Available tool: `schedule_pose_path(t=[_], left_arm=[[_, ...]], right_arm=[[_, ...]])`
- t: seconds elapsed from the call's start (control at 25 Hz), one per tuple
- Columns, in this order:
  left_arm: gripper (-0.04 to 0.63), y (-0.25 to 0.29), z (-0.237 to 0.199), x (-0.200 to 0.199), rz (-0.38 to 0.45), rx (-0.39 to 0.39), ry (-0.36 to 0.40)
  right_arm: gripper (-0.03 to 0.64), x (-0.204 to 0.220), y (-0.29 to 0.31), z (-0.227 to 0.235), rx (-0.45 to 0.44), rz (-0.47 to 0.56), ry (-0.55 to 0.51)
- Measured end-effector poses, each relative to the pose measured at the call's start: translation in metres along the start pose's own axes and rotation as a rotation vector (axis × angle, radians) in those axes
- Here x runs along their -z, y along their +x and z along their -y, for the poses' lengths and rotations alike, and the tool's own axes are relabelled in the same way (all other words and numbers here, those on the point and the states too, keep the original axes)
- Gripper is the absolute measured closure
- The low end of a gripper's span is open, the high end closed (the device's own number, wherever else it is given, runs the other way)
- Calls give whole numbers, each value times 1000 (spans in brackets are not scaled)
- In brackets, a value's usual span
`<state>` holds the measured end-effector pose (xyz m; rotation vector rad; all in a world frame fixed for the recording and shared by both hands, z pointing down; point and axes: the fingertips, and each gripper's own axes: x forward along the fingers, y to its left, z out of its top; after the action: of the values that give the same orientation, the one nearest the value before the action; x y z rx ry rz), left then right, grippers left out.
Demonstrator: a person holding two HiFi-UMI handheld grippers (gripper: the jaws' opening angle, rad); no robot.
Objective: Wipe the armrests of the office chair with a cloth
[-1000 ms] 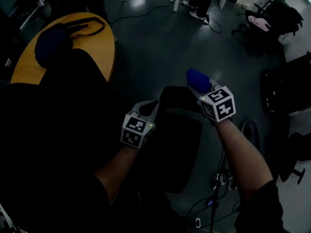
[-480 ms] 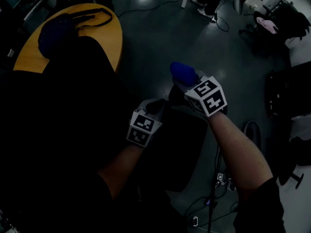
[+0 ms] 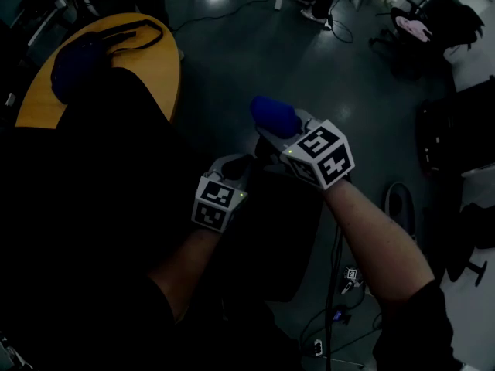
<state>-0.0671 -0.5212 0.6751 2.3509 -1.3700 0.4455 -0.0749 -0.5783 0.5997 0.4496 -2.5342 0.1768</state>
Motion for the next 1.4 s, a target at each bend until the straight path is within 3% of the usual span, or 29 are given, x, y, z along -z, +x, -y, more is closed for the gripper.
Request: schedule_pose_path(t=[0.2,0.44,0.68,0.84,1.08,1.4], left_arm=[[575,1,-3,-9,-3,-11,10],[575,0,-8,-17,-25,-8,62],[575,6,-9,-17,-58,-5,98],[575,10,-4,-14,-61,-7,71],[575,13,3,-15,-52,6,64],[575,11,5,-12,-53,12,58]], right_arm=[[511,9,-68,36,82,25,39],[510,58,-145,87,236,-21,95],[511,117,-188,101,326,-44,204],[510,147,-183,85,321,-18,334],[511,143,-158,56,291,54,431],[511,111,-106,14,188,64,393]])
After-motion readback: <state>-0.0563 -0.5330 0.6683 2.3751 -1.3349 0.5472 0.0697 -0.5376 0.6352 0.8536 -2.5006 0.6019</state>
